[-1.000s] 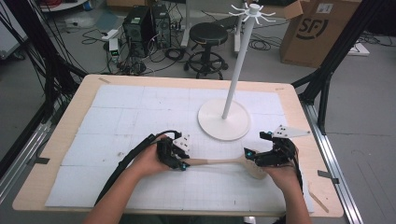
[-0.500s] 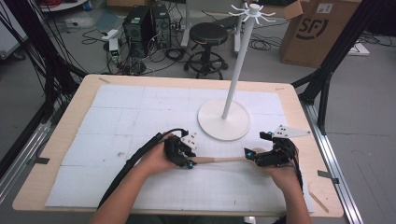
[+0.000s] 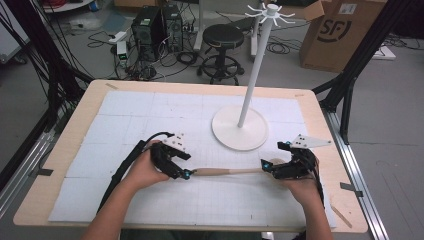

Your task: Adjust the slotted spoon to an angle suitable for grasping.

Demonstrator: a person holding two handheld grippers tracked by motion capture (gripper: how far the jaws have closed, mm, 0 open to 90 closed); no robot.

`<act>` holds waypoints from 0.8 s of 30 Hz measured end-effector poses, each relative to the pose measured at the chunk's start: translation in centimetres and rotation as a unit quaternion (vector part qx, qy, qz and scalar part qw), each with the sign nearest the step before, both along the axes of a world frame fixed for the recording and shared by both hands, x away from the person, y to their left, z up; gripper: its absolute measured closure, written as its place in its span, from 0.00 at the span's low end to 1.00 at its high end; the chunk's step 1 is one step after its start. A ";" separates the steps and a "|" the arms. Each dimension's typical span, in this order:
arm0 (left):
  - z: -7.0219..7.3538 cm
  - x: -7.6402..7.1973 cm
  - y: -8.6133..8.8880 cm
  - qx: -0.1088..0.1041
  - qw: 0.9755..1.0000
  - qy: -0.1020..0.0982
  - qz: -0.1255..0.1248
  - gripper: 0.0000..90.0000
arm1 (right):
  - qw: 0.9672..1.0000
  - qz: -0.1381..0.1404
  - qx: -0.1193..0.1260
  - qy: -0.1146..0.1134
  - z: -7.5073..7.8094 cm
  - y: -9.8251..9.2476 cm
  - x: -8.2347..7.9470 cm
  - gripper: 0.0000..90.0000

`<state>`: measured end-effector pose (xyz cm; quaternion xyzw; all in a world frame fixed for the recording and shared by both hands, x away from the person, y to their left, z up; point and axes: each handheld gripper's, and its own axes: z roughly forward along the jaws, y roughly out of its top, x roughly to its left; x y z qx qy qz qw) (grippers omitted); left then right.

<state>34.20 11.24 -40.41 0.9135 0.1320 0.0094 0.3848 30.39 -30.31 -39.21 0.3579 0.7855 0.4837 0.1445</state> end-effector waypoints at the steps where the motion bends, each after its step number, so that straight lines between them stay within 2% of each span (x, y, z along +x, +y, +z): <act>1: 0.0 0.0 0.0 0.000 1.000 0.000 0.000 0.39 | 1.000 0.000 0.000 0.000 0.0 0.0 0.0 0.01; 5: 0.1 -0.5 2.8 -0.023 0.999 -0.005 0.025 0.37 | 1.000 0.001 -0.006 -0.001 -0.1 0.1 0.0 0.01; 8: 0.3 -0.5 3.5 -0.012 0.999 0.000 0.038 0.34 | 1.000 0.001 -0.008 0.001 -0.1 0.1 0.0 0.01; 9: 0.3 -0.7 4.3 -0.022 0.999 -0.001 0.044 0.33 | 1.000 0.001 -0.010 0.001 -0.1 0.0 0.0 0.01; 10: 0.3 -0.7 4.3 -0.022 0.999 -0.001 0.044 0.32 | 1.000 0.001 -0.010 0.001 -0.1 0.0 0.0 0.01; 13: 0.3 -1.0 5.8 -0.041 0.997 -0.003 0.062 0.30 | 1.000 0.000 -0.008 0.000 -0.1 0.0 0.0 0.01; 15: 0.4 -1.1 6.1 -0.044 0.997 -0.006 0.066 0.27 | 1.000 0.000 -0.010 0.000 -0.1 0.0 0.0 0.01; 16: 0.6 -1.2 6.8 -0.057 0.996 -0.010 0.072 0.26 | 1.000 0.002 -0.012 0.000 -0.1 0.1 0.0 0.01; 20: 1.0 -1.5 7.7 -0.072 0.994 -0.019 0.081 0.21 | 1.000 0.003 -0.014 0.000 -0.1 0.2 0.0 0.01; 21: 1.2 -1.6 8.2 -0.082 0.992 -0.026 0.087 0.19 | 1.000 0.004 -0.016 0.000 -0.1 0.3 0.0 0.01; 24: 1.3 -1.6 8.5 -0.089 0.991 -0.030 0.093 0.14 | 1.000 0.005 -0.017 0.000 0.0 0.3 0.1 0.01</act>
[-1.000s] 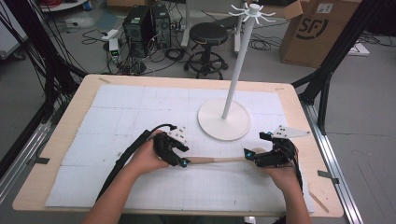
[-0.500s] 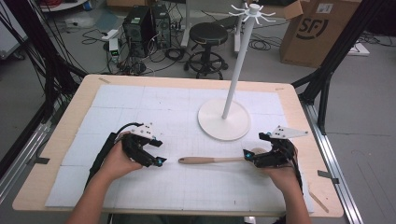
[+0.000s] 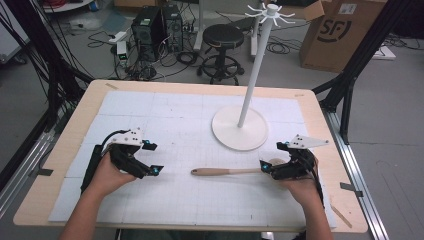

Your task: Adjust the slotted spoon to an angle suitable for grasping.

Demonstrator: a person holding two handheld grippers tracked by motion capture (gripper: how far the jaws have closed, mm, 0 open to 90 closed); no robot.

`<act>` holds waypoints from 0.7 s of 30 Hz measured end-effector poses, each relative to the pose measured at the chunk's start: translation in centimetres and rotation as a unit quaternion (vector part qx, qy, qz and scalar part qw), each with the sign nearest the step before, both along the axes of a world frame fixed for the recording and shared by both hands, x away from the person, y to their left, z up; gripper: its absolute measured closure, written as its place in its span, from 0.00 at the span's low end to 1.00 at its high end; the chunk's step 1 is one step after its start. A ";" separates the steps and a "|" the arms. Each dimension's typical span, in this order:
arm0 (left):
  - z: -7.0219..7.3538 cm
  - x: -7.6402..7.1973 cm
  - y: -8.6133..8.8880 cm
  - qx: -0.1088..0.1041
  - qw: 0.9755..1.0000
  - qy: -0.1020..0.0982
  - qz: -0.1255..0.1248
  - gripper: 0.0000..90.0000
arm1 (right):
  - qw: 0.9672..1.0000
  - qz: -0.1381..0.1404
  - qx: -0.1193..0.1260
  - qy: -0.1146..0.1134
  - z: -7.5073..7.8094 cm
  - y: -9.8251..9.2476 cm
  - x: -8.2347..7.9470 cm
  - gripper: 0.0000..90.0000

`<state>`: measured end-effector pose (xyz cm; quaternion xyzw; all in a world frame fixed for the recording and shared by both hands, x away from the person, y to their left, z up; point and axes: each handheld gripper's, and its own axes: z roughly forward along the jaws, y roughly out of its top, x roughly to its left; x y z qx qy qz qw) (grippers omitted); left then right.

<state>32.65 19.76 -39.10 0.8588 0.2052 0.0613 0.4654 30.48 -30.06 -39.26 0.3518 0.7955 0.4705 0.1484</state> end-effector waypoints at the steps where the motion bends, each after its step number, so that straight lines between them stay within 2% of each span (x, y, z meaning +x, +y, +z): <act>1: 0.0 0.0 0.1 -0.002 1.000 -0.002 0.005 0.14 | 1.000 0.000 0.000 -0.002 0.0 0.0 0.1 0.01; 6: 0.1 0.1 0.7 -0.002 1.000 -0.009 0.019 0.06 | 1.000 0.000 -0.001 0.004 0.0 0.2 0.2 0.01; 10: 0.2 0.1 0.9 -0.008 1.000 -0.013 0.020 0.06 | 1.000 0.006 -0.010 0.005 -0.1 0.6 0.2 0.01; 17: 0.2 0.1 0.9 -0.005 1.000 -0.020 0.022 0.06 | 1.000 0.008 -0.011 0.006 -0.2 0.7 0.2 0.01; 21: 0.3 0.0 1.0 -0.010 1.000 -0.016 0.022 0.06 | 1.000 0.006 -0.007 0.009 -0.2 0.6 0.2 0.01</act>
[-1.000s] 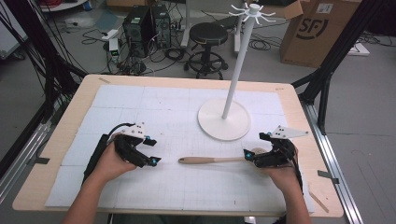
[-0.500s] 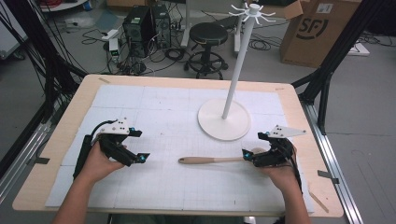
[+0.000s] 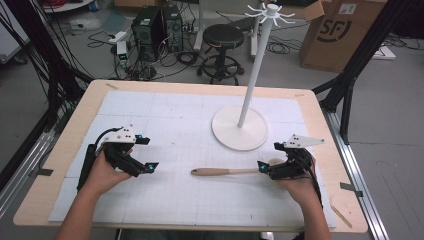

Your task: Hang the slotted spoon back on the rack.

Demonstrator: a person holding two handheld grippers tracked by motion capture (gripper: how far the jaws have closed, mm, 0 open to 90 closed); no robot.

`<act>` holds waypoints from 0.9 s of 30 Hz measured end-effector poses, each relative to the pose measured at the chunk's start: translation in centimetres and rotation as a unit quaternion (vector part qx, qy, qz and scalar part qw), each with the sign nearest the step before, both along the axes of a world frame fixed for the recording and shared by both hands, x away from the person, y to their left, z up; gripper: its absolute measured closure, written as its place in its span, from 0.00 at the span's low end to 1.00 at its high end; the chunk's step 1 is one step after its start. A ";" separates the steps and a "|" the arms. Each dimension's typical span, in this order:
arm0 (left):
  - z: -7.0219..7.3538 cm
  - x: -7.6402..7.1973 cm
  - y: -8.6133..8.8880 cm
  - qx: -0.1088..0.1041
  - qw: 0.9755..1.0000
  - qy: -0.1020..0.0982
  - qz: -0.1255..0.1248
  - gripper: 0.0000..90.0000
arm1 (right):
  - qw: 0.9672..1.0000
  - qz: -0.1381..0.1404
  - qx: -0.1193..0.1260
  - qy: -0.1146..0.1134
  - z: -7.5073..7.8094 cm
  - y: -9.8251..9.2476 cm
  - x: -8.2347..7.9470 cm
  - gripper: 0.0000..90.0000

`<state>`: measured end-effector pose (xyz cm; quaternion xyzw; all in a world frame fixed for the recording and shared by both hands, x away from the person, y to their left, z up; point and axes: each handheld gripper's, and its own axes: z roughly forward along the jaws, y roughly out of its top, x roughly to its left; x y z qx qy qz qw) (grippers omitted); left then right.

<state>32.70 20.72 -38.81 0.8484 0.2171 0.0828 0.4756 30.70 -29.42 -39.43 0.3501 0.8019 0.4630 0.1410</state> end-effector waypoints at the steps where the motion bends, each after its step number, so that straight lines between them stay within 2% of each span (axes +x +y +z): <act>1: 0.0 0.0 0.0 0.001 1.000 0.000 -0.001 0.06 | 1.000 0.002 -0.001 -0.001 0.0 0.0 0.0 0.01; 13: 0.1 0.0 0.5 -0.001 1.000 -0.005 -0.002 0.06 | 1.000 0.012 -0.011 -0.003 0.3 0.8 -0.2 0.01; 20: 0.2 -0.1 0.8 -0.003 1.000 -0.010 0.001 0.06 | 0.999 0.040 -0.037 -0.008 1.2 2.5 0.0 0.01; 24: 0.2 -0.1 0.7 -0.001 1.000 -0.011 0.001 0.06 | 0.998 0.049 -0.044 -0.004 1.5 3.5 0.2 0.01; 25: 0.2 -0.2 0.6 -0.003 1.000 -0.012 0.000 0.06 | 0.997 0.060 -0.056 -0.006 1.7 4.3 0.4 0.01; 27: 0.2 -0.2 0.6 -0.004 1.000 -0.012 -0.001 0.06 | 0.996 0.063 -0.061 -0.005 1.8 4.6 0.5 0.01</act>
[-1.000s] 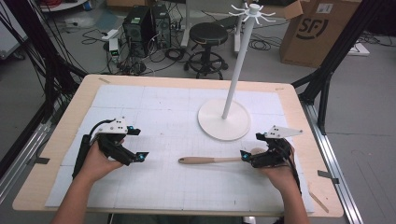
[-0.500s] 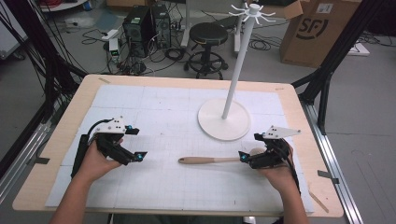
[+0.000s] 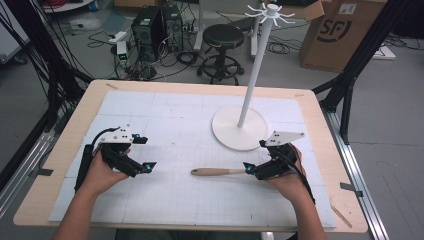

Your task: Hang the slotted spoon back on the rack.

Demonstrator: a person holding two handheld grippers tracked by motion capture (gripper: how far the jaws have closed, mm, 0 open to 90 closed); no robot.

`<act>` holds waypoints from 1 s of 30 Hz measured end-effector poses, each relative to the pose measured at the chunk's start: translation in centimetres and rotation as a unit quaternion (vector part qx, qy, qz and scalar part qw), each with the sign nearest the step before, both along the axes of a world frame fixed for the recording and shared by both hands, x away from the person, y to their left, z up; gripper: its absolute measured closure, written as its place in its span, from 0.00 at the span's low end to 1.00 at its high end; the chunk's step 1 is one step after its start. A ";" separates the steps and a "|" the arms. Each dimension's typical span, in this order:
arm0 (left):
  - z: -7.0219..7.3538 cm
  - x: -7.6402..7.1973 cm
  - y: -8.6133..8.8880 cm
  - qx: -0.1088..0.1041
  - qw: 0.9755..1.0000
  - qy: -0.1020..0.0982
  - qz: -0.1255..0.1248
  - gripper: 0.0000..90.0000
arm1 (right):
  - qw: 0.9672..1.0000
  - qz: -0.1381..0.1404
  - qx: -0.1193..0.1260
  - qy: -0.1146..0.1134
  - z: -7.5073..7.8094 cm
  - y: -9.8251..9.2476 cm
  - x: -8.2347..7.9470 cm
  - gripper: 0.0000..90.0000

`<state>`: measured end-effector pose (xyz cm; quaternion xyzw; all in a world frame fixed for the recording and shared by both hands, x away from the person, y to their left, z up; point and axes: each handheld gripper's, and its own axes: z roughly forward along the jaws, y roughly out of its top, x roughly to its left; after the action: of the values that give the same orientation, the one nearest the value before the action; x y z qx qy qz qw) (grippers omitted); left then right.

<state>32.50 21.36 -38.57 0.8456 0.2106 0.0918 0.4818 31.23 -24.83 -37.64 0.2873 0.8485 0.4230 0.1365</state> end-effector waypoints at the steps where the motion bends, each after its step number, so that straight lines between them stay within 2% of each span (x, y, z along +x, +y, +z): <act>1: 0.0 0.0 0.0 -0.001 1.000 -0.001 0.001 0.06 | 1.000 0.008 -0.006 0.003 0.3 0.5 0.3 0.01; 3: 0.0 0.0 0.1 -0.001 1.000 -0.002 0.001 0.06 | 1.000 0.011 -0.007 0.002 0.4 0.8 0.3 0.03; 4: 0.1 0.0 0.1 -0.003 1.000 -0.002 0.002 0.06 | 1.000 0.022 -0.016 0.005 0.6 1.3 0.6 0.03; 6: 0.1 0.0 0.2 -0.003 1.000 -0.004 0.002 0.06 | 0.999 0.026 -0.025 0.014 0.6 1.8 0.6 0.03; 8: 0.2 0.0 0.2 -0.003 1.000 -0.005 0.003 0.06 | 0.999 0.031 -0.028 0.010 0.6 2.1 0.8 0.03; 12: 0.2 0.0 0.3 -0.006 1.000 -0.004 0.004 0.06 | 0.998 0.041 -0.043 0.023 0.3 2.9 1.0 0.05; 15: 0.2 0.0 0.3 -0.007 1.000 -0.004 0.004 0.06 | 0.996 0.057 -0.062 0.034 -0.2 3.7 1.2 0.17; 25: 0.1 0.0 0.2 -0.007 1.000 -0.002 0.004 0.06 | 0.991 0.079 -0.099 0.050 -1.3 5.2 1.6 0.18; 27: 0.1 0.0 0.2 -0.007 1.000 -0.001 0.004 0.06 | 0.988 0.089 -0.112 0.056 -1.5 5.6 1.6 0.25; 29: 0.1 0.0 0.2 -0.008 1.000 -0.001 0.005 0.06 | 0.987 0.089 -0.116 0.058 -1.6 5.7 1.6 0.26; 30: 0.1 0.0 0.3 -0.007 1.000 -0.001 0.005 0.06 | 0.986 0.094 -0.127 0.060 -1.8 5.9 1.6 0.27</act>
<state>32.55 21.63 -38.50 0.8413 0.2146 0.0937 0.4871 32.85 -18.89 -39.44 0.2115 0.9252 0.3047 0.0806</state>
